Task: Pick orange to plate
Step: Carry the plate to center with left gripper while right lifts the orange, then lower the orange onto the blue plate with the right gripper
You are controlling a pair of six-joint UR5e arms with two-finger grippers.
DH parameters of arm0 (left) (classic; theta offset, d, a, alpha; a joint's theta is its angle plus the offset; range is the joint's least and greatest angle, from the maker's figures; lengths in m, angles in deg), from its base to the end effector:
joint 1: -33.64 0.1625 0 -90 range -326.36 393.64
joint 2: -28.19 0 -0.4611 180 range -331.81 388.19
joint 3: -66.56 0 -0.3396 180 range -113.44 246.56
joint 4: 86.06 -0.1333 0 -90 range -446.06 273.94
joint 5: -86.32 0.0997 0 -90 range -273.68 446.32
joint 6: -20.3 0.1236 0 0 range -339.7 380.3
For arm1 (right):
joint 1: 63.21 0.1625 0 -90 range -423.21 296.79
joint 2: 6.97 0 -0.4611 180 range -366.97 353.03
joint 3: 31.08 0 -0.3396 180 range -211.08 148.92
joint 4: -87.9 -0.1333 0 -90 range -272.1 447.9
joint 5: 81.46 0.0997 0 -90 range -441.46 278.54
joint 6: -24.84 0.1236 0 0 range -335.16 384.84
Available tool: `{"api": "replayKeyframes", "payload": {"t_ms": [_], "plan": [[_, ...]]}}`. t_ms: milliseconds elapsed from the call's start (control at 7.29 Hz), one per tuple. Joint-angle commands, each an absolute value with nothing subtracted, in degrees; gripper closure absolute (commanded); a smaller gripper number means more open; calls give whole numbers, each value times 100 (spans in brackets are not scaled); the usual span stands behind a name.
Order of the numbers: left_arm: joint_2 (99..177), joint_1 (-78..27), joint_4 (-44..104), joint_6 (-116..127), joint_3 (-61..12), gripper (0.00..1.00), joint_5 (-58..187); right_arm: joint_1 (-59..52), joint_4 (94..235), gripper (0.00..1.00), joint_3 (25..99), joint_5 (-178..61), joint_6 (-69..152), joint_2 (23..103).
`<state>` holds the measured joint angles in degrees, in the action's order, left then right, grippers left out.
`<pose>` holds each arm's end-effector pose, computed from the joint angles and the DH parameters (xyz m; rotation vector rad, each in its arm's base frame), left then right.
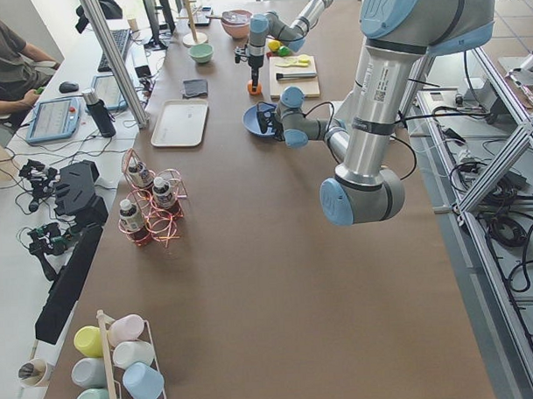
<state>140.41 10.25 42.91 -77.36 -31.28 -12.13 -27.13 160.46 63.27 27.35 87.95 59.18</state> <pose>0.5216 -0.3511 0.3699 0.0368 1.2172 -0.3851 -0.4615 -0.4519 0.4343 0.1471 -0.8347 0.0199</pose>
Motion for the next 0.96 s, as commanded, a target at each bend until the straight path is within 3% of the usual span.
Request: {"api": "replayKeyframes", "payload": {"t_ms": [0, 274, 411, 823], "plan": [[14034, 992, 4296, -7734, -3222, 5, -1229, -2673, 16189, 100, 6489, 2787, 8838, 5869], [13799, 782, 4296, -7664, -3433, 5, -1317, -2856, 17922, 100, 7330, 2779, 9091, 5073], [13544, 563, 4305, -7316, -3556, 5, -1561, -3154, 18009, 100, 7342, 2727, 9754, 4729], [12963, 140, 4340, -6329, -3619, 5, -1906, -3885, 17992, 100, 6546, 2068, 10262, 3858]]}}
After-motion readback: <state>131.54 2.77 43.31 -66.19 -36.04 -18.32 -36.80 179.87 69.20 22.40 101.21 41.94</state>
